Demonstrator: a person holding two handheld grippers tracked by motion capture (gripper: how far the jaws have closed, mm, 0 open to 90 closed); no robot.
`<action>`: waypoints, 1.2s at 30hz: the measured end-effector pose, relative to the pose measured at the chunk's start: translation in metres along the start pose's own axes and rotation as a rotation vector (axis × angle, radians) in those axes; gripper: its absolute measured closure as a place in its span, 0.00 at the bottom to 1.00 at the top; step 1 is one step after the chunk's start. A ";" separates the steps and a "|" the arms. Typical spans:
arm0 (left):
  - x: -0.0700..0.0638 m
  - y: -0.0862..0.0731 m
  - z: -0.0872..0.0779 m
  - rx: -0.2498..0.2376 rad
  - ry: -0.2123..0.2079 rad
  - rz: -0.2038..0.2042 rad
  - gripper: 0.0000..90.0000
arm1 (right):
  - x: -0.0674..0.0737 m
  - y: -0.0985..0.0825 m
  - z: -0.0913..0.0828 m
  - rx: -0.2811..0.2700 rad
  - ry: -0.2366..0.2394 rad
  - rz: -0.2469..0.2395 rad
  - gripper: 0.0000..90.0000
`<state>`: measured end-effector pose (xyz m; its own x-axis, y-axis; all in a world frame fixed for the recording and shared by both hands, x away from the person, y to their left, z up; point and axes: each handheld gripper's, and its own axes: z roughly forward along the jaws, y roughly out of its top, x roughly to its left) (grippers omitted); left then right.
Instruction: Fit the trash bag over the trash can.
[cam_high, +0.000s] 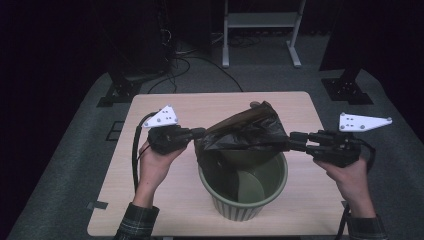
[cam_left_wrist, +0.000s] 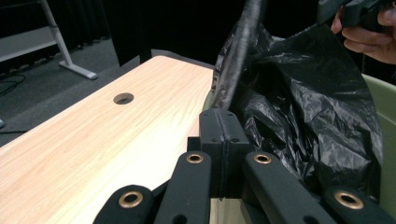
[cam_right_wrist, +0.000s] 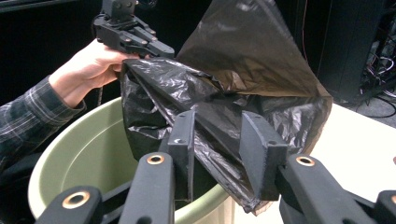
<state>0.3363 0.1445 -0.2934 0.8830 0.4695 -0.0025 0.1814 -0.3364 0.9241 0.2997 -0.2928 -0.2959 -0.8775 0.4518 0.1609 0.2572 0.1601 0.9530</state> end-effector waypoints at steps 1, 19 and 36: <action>0.000 0.000 0.000 -0.001 -0.004 0.000 1.00 | -0.001 0.000 0.001 0.003 -0.003 -0.001 0.72; 0.001 0.000 -0.003 0.010 0.004 0.001 1.00 | -0.013 -0.019 -0.007 0.037 -0.076 0.033 0.64; 0.001 -0.002 -0.006 0.012 0.000 0.002 1.00 | -0.013 -0.019 0.008 0.053 -0.055 0.004 1.00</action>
<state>0.3338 0.1506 -0.2927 0.8831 0.4692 -0.0005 0.1849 -0.3470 0.9195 0.3091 -0.2947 -0.3183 -0.8533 0.4999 0.1485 0.2825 0.2039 0.9373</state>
